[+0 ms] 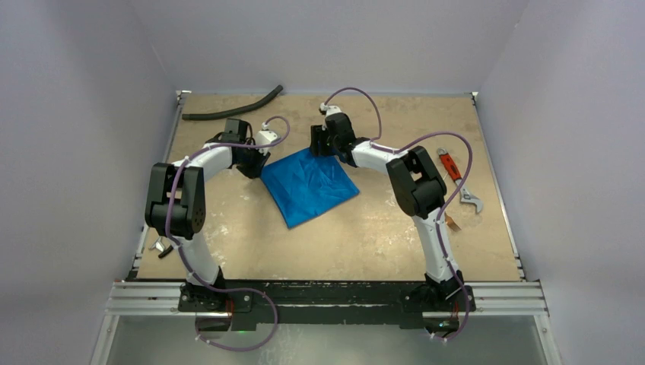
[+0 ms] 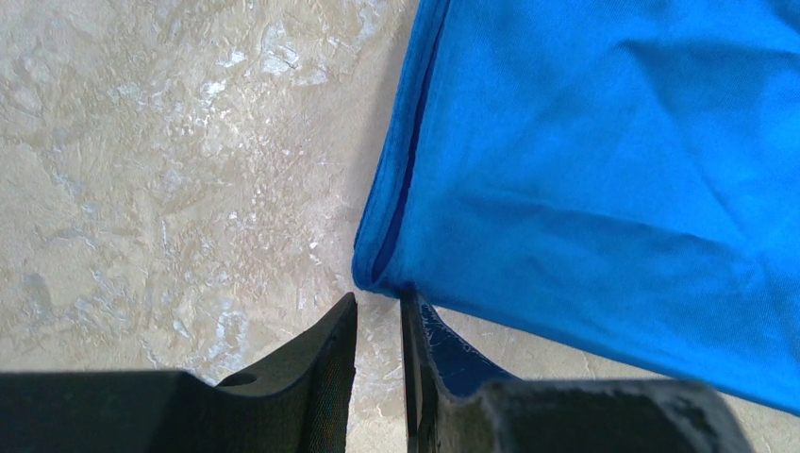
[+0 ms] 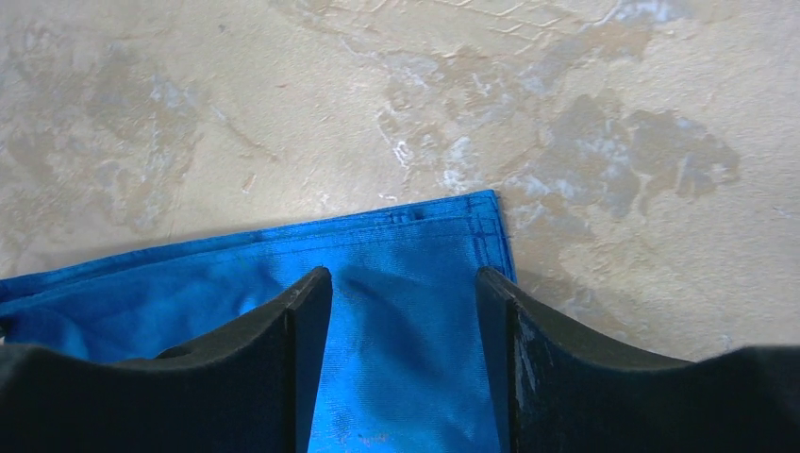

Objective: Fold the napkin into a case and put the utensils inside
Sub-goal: Smooth out the square-folded napkin at the center of the board, then pick up the top corner of the square-folded napkin from the folded napkin.

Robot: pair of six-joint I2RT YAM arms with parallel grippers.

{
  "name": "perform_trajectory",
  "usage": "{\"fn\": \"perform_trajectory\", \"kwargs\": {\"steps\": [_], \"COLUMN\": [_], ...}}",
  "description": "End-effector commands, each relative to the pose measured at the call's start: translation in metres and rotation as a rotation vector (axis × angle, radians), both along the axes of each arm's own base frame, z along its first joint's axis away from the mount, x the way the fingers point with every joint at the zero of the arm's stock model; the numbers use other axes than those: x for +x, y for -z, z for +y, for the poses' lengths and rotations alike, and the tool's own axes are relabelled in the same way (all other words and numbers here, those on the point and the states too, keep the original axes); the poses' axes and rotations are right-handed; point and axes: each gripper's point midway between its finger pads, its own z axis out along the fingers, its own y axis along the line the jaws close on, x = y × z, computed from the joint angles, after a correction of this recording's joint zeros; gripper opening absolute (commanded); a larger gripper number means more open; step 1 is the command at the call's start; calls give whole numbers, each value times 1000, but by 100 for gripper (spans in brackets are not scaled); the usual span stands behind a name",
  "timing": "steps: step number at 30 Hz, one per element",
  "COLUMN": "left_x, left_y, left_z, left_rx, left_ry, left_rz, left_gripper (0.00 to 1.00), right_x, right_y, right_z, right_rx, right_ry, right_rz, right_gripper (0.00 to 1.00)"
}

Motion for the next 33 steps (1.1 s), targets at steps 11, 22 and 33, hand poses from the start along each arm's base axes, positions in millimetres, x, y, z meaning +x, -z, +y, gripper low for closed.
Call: {"fn": "perform_trajectory", "kwargs": {"steps": [11, 22, 33], "left_x": [10, 10, 9], "left_y": [-9, -9, -7], "left_z": [-7, -7, -6], "left_rx": [-26, -29, -23], "left_ry": [11, 11, 13], "left_rz": [-19, -17, -12], "left_gripper": [21, 20, 20], "right_x": [6, 21, 16], "right_y": [-82, -25, -1], "right_z": [7, -7, -5], "right_rx": [112, 33, 37], "right_ry": [-26, 12, 6], "right_rz": [-136, -53, -11], "right_gripper": [61, 60, 46]}}
